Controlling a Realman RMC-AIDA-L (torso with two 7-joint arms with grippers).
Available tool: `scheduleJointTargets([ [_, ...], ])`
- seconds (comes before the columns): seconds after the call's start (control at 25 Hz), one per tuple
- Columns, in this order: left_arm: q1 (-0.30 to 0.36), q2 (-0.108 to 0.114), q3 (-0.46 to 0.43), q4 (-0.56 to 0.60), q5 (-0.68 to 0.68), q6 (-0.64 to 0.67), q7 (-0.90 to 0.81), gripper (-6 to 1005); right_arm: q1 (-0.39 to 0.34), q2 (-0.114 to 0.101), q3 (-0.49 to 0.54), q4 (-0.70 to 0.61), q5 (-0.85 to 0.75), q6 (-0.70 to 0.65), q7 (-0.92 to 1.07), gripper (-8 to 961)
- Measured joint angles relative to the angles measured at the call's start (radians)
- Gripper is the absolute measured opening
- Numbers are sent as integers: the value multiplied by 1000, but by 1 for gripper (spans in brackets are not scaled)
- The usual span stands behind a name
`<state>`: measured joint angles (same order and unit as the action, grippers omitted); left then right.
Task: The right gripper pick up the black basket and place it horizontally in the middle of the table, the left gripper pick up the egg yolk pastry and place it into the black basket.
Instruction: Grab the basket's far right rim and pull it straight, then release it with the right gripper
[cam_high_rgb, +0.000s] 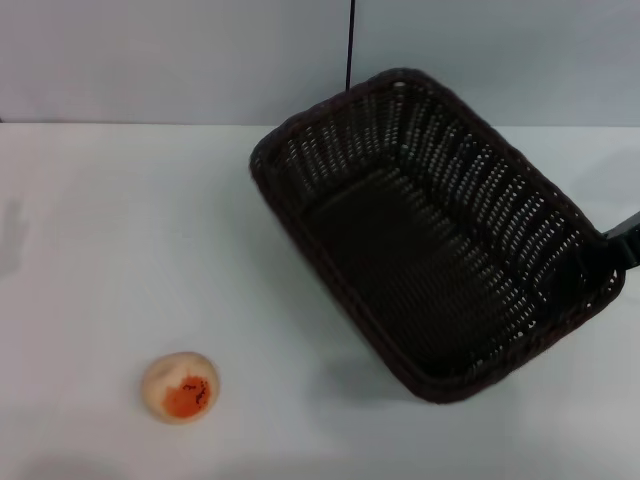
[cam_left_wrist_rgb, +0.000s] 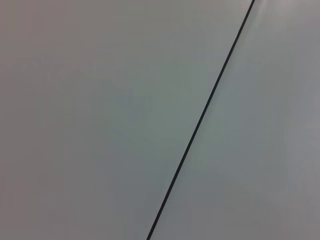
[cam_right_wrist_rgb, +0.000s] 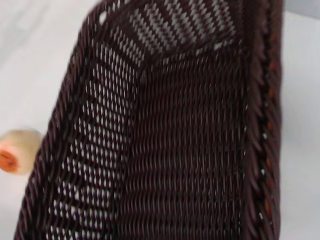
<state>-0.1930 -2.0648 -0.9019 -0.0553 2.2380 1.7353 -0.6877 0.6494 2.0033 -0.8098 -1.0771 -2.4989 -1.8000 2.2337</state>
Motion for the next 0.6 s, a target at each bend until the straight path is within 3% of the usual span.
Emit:
scheduleJointTargets([
  [0.24, -3, 0, -4, 0, -1, 3, -8, 700, -17, -34, 44, 22, 121, -31, -50, 215],
  [0.28, -3, -1, -4, 0, -1, 3, -9, 700, -18, -52, 53, 54, 168, -38, -74, 213],
  [0.32, -3, -1, -5, -2, -1, 3, -9, 699, -18, -52, 53, 54, 168, -38, -74, 212],
  [0.48, -3, 1, -5, -8, -1, 3, -9, 697, -10, -86, 67, 123, 236, -37, -135, 210],
  [0.6, -3, 1, -5, -9, -2, 3, -9, 695, -4, -91, 75, 131, 242, -35, -157, 208],
])
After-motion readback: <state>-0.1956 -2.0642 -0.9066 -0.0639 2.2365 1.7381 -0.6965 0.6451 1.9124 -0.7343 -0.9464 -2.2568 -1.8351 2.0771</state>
